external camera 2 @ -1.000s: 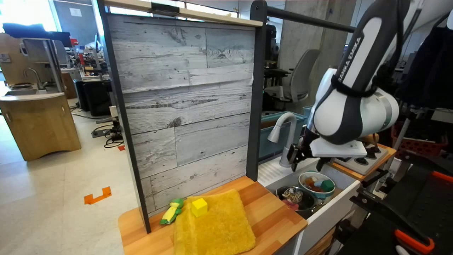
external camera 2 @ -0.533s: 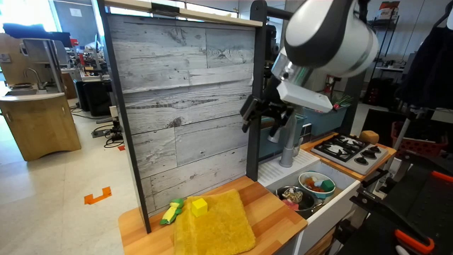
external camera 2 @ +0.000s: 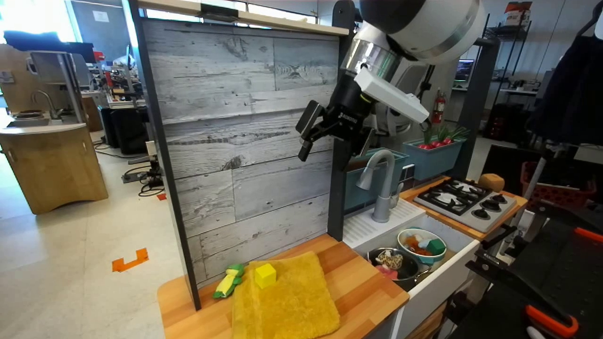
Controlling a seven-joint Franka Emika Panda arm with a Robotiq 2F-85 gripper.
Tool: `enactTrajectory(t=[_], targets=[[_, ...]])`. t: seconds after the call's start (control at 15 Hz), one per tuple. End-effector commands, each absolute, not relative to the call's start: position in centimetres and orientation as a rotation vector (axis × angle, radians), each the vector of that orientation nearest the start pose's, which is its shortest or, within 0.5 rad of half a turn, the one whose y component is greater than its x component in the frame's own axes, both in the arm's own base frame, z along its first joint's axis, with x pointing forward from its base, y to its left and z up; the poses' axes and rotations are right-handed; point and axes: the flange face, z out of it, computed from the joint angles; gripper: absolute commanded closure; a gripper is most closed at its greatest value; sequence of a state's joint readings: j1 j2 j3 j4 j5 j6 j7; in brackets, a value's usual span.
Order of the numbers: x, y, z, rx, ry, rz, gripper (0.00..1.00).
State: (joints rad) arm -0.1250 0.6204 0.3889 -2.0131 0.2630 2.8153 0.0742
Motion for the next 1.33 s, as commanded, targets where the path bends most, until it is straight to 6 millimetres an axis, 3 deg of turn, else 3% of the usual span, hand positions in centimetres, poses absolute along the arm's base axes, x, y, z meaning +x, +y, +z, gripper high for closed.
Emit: enactTrajectory(t=[0.0,0.2,0.47,0.93,1.27], targets=[[58.9,16.4,16.3,-2.813,0.115,-0.254,0.00],[56.2,20.5,14.4,-2.830,-0.024,-0.267,0.00],[56.2,24.8,11.7,-2.827,-0.157,-0.423,0.00],[58.6,25.5,3.1,-2.903,-0.087,-0.436,0.00],[60.8,28.3,1.6,-2.839,0.014,-0.478,0.00]])
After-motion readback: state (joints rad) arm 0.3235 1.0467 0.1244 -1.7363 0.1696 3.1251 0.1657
